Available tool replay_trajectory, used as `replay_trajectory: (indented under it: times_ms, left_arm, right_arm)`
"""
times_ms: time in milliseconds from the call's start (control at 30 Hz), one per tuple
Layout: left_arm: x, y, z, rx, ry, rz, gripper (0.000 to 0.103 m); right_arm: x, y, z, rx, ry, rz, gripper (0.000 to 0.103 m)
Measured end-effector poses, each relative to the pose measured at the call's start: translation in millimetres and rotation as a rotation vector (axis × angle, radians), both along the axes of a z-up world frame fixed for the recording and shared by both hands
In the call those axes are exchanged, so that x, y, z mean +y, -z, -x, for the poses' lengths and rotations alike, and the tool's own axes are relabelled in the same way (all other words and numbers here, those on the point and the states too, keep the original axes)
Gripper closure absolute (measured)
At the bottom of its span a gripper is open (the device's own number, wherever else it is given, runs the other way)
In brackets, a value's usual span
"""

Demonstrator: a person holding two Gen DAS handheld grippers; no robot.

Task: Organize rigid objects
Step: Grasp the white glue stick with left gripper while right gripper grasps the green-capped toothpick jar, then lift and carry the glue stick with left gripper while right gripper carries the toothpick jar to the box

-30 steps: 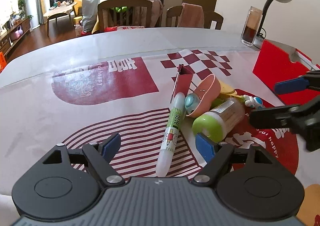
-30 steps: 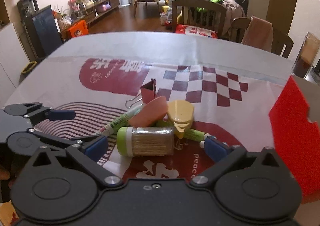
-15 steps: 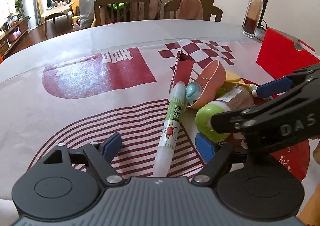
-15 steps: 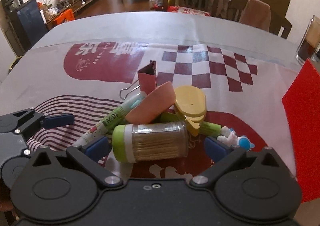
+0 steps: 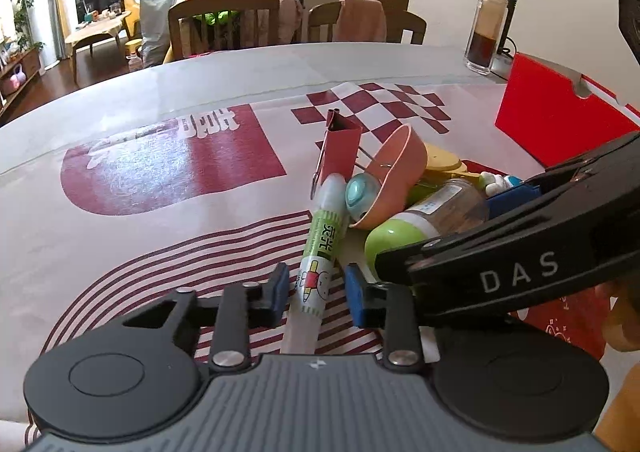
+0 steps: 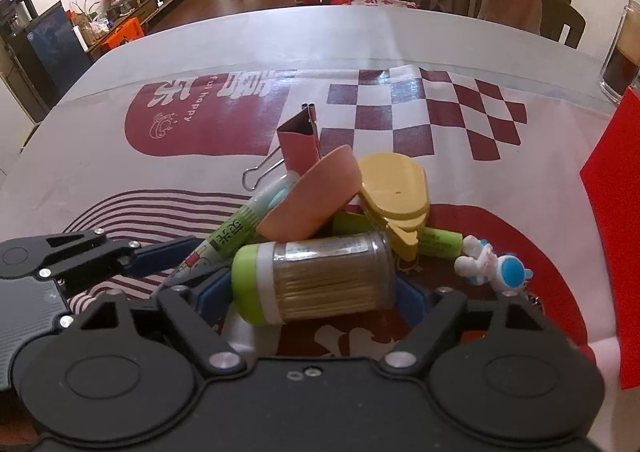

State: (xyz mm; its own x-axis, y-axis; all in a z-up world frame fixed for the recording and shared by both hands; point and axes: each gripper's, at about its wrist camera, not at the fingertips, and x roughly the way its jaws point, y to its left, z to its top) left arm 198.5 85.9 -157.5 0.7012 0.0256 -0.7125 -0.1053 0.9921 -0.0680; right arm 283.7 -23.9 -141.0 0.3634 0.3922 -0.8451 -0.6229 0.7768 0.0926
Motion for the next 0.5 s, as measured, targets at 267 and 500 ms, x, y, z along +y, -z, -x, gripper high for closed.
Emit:
replay_trajectory:
  times_ms: [267,500]
  left_arm:
    - [-7,-3,4,0.000,0.020,-0.020,0.086]
    - [-7,-11,19,0.000,0.006,0.022,0.087]
  right_arm:
    - [-6,-6,6,0.005,0.006,-0.002,0.021]
    - [-23,-15,17,0.018,0.024,-0.025,0.021]
